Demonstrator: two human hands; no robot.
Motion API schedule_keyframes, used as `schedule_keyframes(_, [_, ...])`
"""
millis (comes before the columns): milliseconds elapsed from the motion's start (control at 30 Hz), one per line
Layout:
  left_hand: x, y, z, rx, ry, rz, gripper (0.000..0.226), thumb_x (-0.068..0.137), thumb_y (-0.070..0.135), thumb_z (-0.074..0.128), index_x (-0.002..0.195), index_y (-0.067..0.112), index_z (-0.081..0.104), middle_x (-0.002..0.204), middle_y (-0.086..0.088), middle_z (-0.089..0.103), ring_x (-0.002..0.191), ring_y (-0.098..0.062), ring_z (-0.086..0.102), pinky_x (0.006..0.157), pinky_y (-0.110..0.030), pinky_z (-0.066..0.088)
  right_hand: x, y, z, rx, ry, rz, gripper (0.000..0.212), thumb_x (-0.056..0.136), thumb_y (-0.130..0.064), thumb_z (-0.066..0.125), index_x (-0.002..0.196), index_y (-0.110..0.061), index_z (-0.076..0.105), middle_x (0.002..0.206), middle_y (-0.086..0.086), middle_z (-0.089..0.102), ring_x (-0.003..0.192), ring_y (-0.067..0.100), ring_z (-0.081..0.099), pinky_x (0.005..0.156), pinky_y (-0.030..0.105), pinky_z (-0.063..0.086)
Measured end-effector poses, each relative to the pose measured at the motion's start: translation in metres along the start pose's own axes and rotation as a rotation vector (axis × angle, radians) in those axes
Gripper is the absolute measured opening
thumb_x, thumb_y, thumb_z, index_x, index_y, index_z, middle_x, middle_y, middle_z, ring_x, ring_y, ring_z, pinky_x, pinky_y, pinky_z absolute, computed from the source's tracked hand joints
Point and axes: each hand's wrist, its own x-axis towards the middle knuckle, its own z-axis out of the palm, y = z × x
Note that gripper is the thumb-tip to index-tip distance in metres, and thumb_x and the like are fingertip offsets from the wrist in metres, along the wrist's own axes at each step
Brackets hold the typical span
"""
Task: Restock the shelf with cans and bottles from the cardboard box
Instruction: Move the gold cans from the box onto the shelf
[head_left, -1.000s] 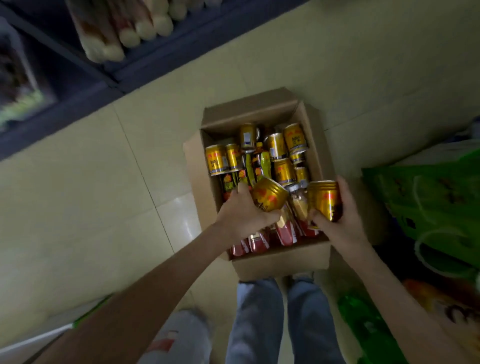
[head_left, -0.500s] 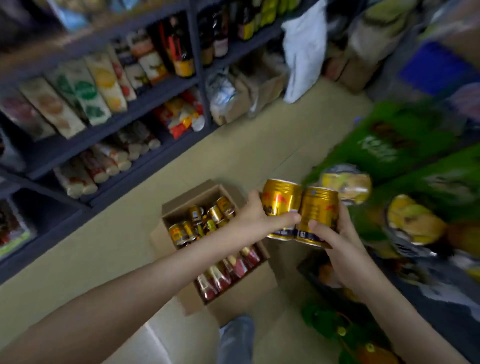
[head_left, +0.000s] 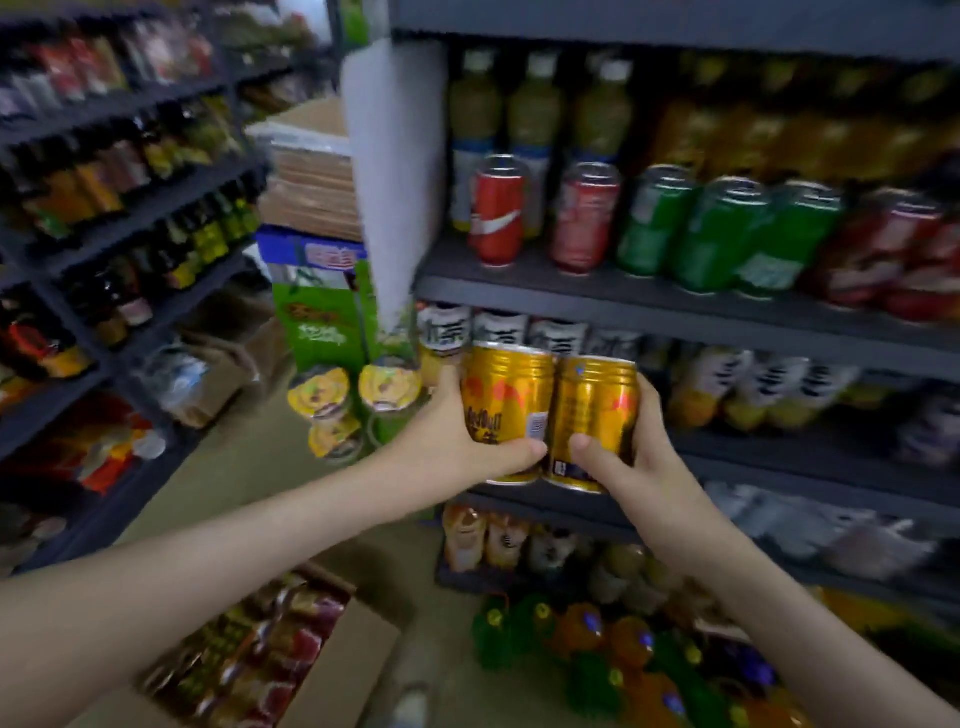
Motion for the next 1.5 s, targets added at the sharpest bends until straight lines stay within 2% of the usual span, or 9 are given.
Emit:
schedule_keyframes(167, [-0.016, 0.065, 0.055, 0.034, 0.018, 0.124, 0.060, 0.069, 0.036, 0.082, 0.107, 0.038, 0.036, 0.104, 0.016, 0.057, 0.096, 0.001, 0.059, 0.082, -0.024, 0.051, -0.048, -0.020, -0.063, 0.032, 0.067, -0.075, 0.084, 0.075, -0.038, 0.063, 0.140, -0.044, 0.010, 0.123, -0.017, 0.052, 0.101, -0.007, 0.060, 0.079, 0.014, 0.052])
schedule_keyframes(267, [-0.008, 0.106, 0.085, 0.024, -0.012, 0.199, 0.061, 0.070, 0.036, 0.081, 0.111, 0.030, 0.036, 0.105, 0.012, 0.059, 0.096, -0.002, 0.061, 0.088, -0.033, 0.054, -0.059, -0.039, -0.106, 0.057, 0.131, -0.145, 0.085, 0.075, -0.037, 0.069, 0.137, -0.048, 0.012, 0.125, -0.016, 0.051, 0.103, -0.005, 0.060, 0.079, 0.017, 0.053])
schedule_keyframes(400, [0.015, 0.163, 0.120, -0.042, -0.054, 0.339, 0.062, 0.071, 0.032, 0.081, 0.113, 0.029, 0.037, 0.107, 0.014, 0.059, 0.095, 0.002, 0.062, 0.085, -0.025, 0.053, -0.064, -0.068, -0.169, 0.015, 0.207, -0.266, 0.091, 0.078, -0.033, 0.067, 0.145, -0.047, 0.007, 0.135, -0.013, 0.049, 0.116, 0.003, 0.057, 0.091, 0.027, 0.052])
schedule_keyframes(533, [0.046, 0.217, 0.156, -0.133, -0.081, 0.505, 0.067, 0.068, 0.028, 0.085, 0.117, 0.023, 0.040, 0.108, 0.011, 0.063, 0.094, 0.004, 0.064, 0.084, -0.023, 0.054, -0.064, -0.105, -0.227, -0.129, 0.324, -0.427, 0.082, 0.082, -0.030, 0.069, 0.144, -0.037, 0.016, 0.130, -0.011, 0.050, 0.113, 0.002, 0.057, 0.085, 0.019, 0.052])
schedule_keyframes(733, [0.094, 0.308, 0.184, -0.153, 0.005, 0.723, 0.067, 0.059, 0.047, 0.084, 0.105, 0.030, 0.039, 0.100, 0.014, 0.061, 0.090, 0.003, 0.062, 0.081, -0.027, 0.052, -0.045, -0.181, -0.294, -0.295, 0.482, -0.577, 0.082, 0.074, -0.031, 0.064, 0.140, -0.039, 0.016, 0.127, -0.017, 0.049, 0.108, -0.010, 0.055, 0.082, 0.010, 0.049])
schedule_keyframes(1000, [0.131, 0.384, 0.206, -0.236, 0.112, 0.823, 0.061, 0.069, 0.040, 0.080, 0.110, 0.026, 0.037, 0.099, 0.015, 0.057, 0.086, 0.005, 0.057, 0.070, -0.016, 0.045, -0.019, -0.239, -0.369, -0.524, 0.574, -0.744, 0.087, 0.082, -0.020, 0.075, 0.147, -0.026, 0.017, 0.140, 0.000, 0.042, 0.121, 0.008, 0.053, 0.099, 0.030, 0.048])
schedule_keyframes(1100, [0.143, 0.399, 0.214, -0.272, 0.105, 0.817, 0.060, 0.070, 0.037, 0.081, 0.110, 0.027, 0.037, 0.099, 0.018, 0.056, 0.086, 0.008, 0.056, 0.073, -0.016, 0.044, -0.019, -0.247, -0.414, -0.553, 0.645, -0.724, 0.090, 0.077, -0.029, 0.079, 0.146, -0.031, 0.022, 0.139, -0.004, 0.045, 0.121, 0.007, 0.053, 0.102, 0.036, 0.046])
schedule_keyframes(1267, [0.161, 0.413, 0.237, -0.331, 0.110, 0.731, 0.059, 0.076, 0.036, 0.077, 0.116, 0.025, 0.035, 0.103, 0.015, 0.053, 0.091, 0.005, 0.053, 0.073, -0.018, 0.040, -0.011, -0.244, -0.501, -0.390, 0.714, -0.521, 0.089, 0.073, -0.018, 0.080, 0.143, -0.025, 0.025, 0.124, 0.000, 0.054, 0.112, 0.018, 0.058, 0.100, 0.045, 0.048])
schedule_keyframes(1500, [0.177, 0.432, 0.290, -0.285, 0.228, 0.613, 0.056, 0.076, 0.035, 0.077, 0.111, 0.020, 0.036, 0.101, 0.009, 0.053, 0.093, -0.004, 0.054, 0.083, -0.031, 0.043, 0.031, -0.229, -0.568, -0.391, 0.528, -0.357, 0.097, 0.066, -0.020, 0.086, 0.140, -0.022, 0.024, 0.126, 0.007, 0.052, 0.108, 0.022, 0.058, 0.094, 0.041, 0.051])
